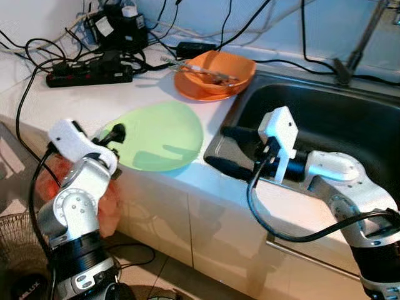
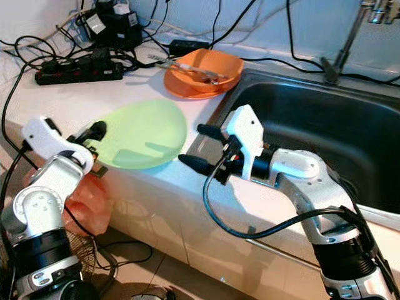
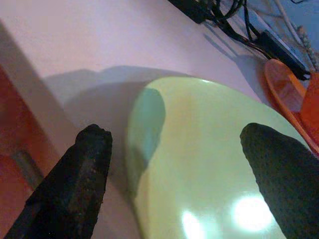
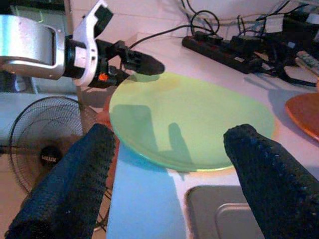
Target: Kitchen organization
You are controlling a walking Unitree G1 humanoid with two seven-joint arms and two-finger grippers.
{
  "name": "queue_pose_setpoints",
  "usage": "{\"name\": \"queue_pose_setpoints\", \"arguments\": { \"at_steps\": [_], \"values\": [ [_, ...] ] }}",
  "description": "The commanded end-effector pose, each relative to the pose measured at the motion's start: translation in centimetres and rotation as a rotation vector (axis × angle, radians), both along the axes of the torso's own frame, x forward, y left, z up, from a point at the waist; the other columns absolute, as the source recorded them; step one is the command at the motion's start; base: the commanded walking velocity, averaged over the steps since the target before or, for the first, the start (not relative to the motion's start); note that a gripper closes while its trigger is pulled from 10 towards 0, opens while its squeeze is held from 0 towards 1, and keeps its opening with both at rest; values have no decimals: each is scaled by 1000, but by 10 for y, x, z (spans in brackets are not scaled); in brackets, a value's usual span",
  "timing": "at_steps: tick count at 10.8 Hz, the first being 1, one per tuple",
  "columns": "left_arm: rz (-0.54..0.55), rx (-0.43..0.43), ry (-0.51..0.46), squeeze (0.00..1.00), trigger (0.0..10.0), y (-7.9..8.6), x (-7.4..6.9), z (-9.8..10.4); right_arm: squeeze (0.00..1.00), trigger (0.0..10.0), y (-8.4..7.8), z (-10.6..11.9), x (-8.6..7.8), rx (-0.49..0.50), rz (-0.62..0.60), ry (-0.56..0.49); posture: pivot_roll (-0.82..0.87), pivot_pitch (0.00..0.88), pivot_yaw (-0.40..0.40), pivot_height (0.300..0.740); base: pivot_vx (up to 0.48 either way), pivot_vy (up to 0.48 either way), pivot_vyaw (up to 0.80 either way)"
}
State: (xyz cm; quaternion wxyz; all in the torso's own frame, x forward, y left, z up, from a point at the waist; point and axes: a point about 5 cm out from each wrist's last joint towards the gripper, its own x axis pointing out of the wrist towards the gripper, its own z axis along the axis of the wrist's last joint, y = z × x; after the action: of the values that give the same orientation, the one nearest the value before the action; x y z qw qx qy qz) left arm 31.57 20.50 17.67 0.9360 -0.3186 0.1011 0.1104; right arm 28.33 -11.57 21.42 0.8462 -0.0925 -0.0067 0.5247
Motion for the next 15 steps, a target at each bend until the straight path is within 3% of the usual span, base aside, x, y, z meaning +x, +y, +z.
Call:
{"name": "queue_pose_setpoints", "arguments": {
  "at_steps": [1, 5, 9, 13, 15],
  "values": [
    [-49, -14, 22, 0, 10000, -9, 2, -3, 0, 10000, 0, 1, 0, -16, 8, -24, 128, 58, 63, 740, 0, 0, 0],
    [-72, -72, 41, 0, 10000, -13, 6, -9, 0, 10000, 1, 0, 1, -23, 7, -30, 126, 54, 67, 740, 0, 0, 0],
    [-147, -287, 50, 0, 10000, -33, 21, -17, 0, 10000, -2, 2, -4, -36, 46, -16, 109, 52, 69, 740, 0, 0, 0],
    [-192, -492, 26, 0, 10000, -47, 26, -22, 0, 10000, -8, 1, -2, -77, 26, -17, 100, 51, 74, 740, 0, 0, 0],
    [-275, -535, 57, 0, 10000, -58, 24, -25, 0, 10000, -10, 0, -2, -81, 23, -14, 102, 50, 76, 740, 0, 0, 0]
  ]
}}
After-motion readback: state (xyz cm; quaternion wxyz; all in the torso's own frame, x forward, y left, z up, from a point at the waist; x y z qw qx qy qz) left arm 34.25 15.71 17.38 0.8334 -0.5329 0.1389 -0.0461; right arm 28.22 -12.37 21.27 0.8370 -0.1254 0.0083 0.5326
